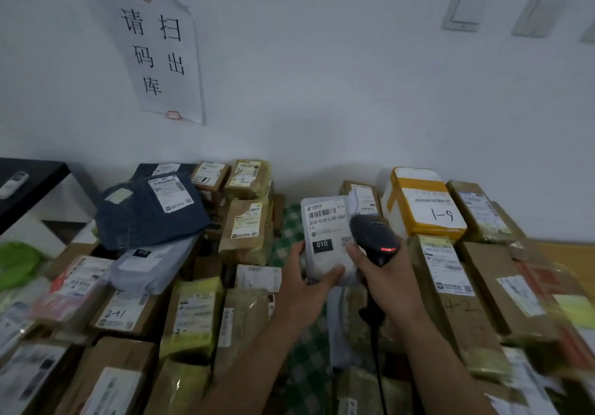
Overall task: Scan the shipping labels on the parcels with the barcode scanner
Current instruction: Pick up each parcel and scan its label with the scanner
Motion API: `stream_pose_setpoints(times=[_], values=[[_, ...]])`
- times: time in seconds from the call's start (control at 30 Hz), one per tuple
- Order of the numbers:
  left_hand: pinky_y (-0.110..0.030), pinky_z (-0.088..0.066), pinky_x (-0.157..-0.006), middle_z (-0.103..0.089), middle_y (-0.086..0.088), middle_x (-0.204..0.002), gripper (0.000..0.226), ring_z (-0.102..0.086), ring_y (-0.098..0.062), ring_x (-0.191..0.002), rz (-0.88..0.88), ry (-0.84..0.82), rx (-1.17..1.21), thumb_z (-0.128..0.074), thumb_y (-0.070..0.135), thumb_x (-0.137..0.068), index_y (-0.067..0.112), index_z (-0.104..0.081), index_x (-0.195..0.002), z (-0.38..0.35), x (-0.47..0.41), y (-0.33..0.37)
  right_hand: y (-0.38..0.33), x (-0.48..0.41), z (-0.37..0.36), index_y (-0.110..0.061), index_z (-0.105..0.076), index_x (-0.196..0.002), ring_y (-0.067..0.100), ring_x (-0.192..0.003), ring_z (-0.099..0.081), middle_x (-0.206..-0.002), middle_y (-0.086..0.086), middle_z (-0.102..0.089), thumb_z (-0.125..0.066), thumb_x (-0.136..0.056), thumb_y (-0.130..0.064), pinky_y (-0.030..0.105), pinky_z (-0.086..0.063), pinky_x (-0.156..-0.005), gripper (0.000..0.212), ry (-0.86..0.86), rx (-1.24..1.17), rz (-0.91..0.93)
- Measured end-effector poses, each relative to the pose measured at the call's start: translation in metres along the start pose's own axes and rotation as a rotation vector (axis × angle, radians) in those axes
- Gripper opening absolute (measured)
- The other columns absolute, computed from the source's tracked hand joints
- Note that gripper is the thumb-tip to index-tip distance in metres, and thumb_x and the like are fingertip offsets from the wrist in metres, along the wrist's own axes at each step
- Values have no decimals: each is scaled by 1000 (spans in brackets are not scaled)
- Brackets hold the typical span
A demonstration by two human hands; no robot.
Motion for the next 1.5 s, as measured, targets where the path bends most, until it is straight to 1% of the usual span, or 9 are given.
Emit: stream_pose_setpoints(times=[0.1, 0.2, 0.3, 0.4, 0.47, 0.7, 0.87, 1.33, 1.5], values=[[-9, -52, -64, -59, 14, -126, 46, -62, 2, -102, 11, -35, 77, -70, 30, -97, 43, -41, -130, -1, 3, 6, -7, 4, 15, -17, -59, -135, 4, -100, -74, -119, -1, -75, -85, -85, -20, 18, -60, -71, 56, 8, -47, 3], [-12, -54, -62, -64, 11, -121, 49, -64, -2, -100, 34, -39, 123, -74, 23, -94, 44, -43, -127, 0, 4, 11, -17, 10, 22, -16, -61, -131, -3, -87, -73, -112, -1, -74, -81, -89, -18, 14, -56, -62, 47, -2, -2, 22], [-13, -56, -63, -59, 18, -119, 63, -59, 3, -99, -23, 3, 60, -75, 23, -93, 48, -41, -139, 4, 3, 16, -27, 14, 27, -31, -62, -122, 6, -92, -73, -112, -4, -74, -81, -89, -24, 20, -60, -68, 39, 3, 64, 52], [-19, -57, -84, -58, 16, -133, 67, -60, -6, -115, -99, 65, -67, -73, 25, -95, 40, -41, -153, 12, -5, 18, -32, 19, 32, -38, -58, -121, 15, -94, -72, -110, -6, -72, -84, -85, -34, 36, -63, -80, 44, 25, 147, 29], [-26, -54, -94, -57, 12, -140, 67, -57, -16, -130, -117, 89, -98, -73, 22, -96, 35, -43, -154, 15, -15, 14, -36, 22, 30, -32, -58, -126, 12, -86, -74, -103, -4, -75, -83, -86, -34, 29, -59, -71, 47, -32, 193, 16], [-7, -48, -70, -52, 1, -152, 63, -52, -22, -139, -125, 146, -213, -66, 13, -99, 28, -42, -156, 10, -37, 7, -42, 35, 12, -22, -56, -134, 9, -77, -76, -102, 2, -77, -79, -92, -28, 15, -54, -58, 48, -217, 230, -58], [-21, -46, -94, -55, -2, -151, 62, -53, -22, -138, -167, 181, -239, -65, 9, -99, 23, -42, -156, 11, -44, 1, -46, 41, 9, -24, -52, -129, 11, -67, -75, -86, 3, -78, -77, -94, -30, 15, -51, -53, 43, -239, 225, -95], [-28, -50, -99, -53, -1, -153, 61, -52, -21, -138, -157, 203, -208, -64, 12, -101, 24, -41, -156, 12, -57, -16, -33, 33, 8, -27, -49, -134, 11, -67, -74, -86, 6, -77, -76, -95, -30, 17, -53, -56, 48, -254, 250, -124], [-20, -60, -75, -58, -6, -146, 54, -61, -26, -128, -82, 187, -69, -62, 17, -102, 22, -45, -153, 26, -100, -16, -21, 0, 16, -24, -53, -137, 11, -73, -76, -103, 3, -76, -79, -91, -35, 16, -53, -56, 54, -205, 280, -125]])
Point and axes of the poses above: each hand's wrist, its own x-axis away from the middle knuckle, its own z-axis out of the back of the hand, y = z × x, the point moved 9 cm from there along -x, towards the middle knuckle
